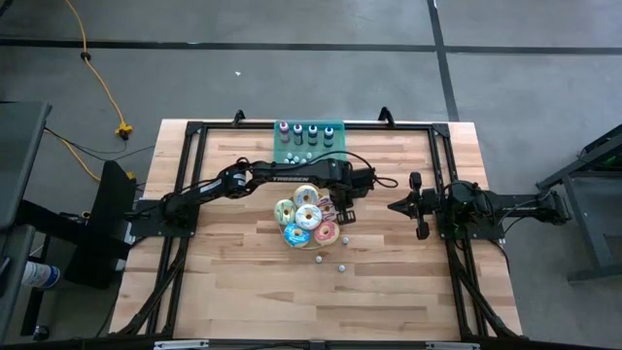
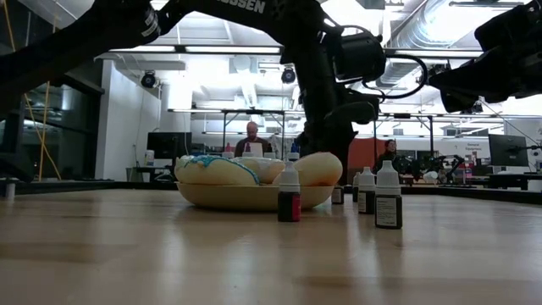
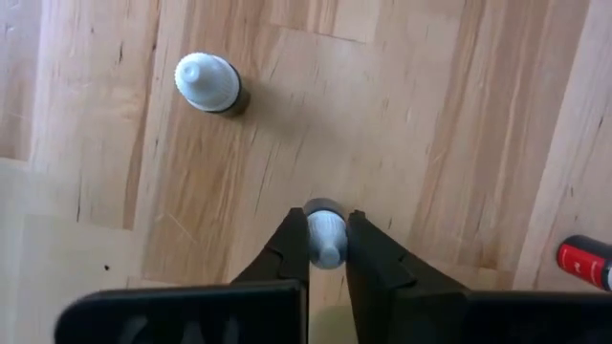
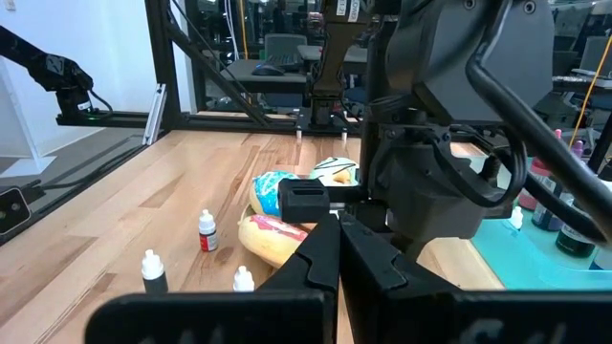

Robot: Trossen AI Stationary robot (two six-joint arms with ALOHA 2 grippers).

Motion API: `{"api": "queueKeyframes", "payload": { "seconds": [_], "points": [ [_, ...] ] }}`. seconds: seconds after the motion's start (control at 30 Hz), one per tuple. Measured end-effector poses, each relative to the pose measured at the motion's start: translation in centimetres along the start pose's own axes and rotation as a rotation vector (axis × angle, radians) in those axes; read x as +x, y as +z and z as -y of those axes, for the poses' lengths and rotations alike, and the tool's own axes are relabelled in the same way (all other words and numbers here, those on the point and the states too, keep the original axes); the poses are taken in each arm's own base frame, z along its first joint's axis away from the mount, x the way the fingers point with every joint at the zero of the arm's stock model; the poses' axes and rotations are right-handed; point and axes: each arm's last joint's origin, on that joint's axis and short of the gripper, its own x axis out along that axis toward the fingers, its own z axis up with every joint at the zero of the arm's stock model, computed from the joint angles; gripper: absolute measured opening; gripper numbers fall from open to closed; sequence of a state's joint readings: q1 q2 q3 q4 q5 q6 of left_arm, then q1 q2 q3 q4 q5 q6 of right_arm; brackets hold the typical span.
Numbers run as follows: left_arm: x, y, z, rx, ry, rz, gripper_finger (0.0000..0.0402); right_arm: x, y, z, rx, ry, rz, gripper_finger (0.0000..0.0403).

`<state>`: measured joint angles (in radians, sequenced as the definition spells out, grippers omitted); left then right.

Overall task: Pick & Place food coloring
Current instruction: Put the top small black food coloring bottle into the green container

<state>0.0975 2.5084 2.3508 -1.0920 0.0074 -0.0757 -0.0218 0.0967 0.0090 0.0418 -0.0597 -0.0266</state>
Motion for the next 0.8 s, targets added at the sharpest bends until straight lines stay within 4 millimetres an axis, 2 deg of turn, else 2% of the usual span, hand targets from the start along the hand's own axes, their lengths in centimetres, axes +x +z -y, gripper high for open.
{"api": "queueKeyframes", "payload": {
  "seconds": [0.27,0.8],
  "points": [
    [-0.2,0.0,0.0,0.011,0.000,-0.005,0.0022,0.0,0.0,0.0,0.000,0.000,0.000,0.0000],
    [-3.3,0.6,-0.1,0.021,0.021,0.085,0.0022,0.0,0.0,0.0,0.000,0.000,-0.001,0.0000]
  ]
}}
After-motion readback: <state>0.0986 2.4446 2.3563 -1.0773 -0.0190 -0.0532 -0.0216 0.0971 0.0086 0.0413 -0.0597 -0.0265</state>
